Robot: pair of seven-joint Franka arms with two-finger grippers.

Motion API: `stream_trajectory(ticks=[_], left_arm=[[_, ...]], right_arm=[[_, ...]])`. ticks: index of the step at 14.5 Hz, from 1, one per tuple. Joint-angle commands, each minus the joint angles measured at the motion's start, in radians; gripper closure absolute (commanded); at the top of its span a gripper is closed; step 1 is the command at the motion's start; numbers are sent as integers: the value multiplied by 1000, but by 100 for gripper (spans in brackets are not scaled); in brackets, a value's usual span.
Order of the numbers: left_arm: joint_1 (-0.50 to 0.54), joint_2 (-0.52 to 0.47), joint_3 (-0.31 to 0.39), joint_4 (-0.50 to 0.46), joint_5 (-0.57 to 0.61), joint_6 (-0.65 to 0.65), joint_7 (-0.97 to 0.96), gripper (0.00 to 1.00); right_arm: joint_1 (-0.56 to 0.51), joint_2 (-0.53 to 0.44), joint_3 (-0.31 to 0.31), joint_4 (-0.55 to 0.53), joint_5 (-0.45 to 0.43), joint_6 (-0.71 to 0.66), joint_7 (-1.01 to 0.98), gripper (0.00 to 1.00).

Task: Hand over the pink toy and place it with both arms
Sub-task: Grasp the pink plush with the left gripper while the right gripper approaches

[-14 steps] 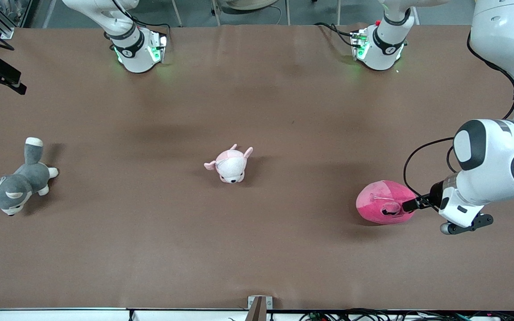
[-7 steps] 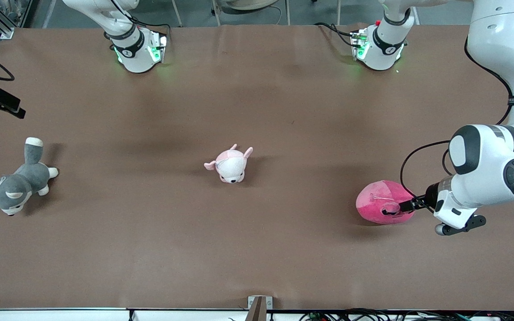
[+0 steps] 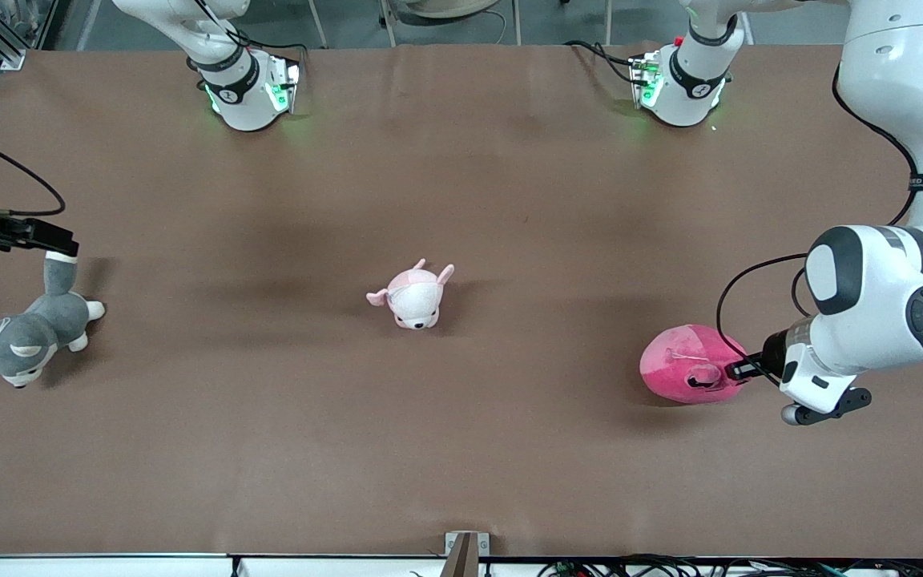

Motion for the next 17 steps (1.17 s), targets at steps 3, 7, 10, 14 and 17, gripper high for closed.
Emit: stream_trajectory(ticks=[3,7,10,14,17], left_arm=[[-14,-16,1,11,-11,-7,-56,100],[-42,-132,-15,17,-17,-120,-140,100],[-42,-241,-68,18,-47,-242,-213,100],[-42,-332,-238,40,-90,-291,-397,100],[-54,-317,-382,89,-92,-291,-567,100]], right_arm=[[24,-18,14,7,96,-40,280,0],[193,-22,12,7,117,-41,615,0],[327,-22,12,10,124,-12,854,0],[445,-19,12,6,212,66,1127,0],[533,-11,14,-3,218,132,1305,0]])
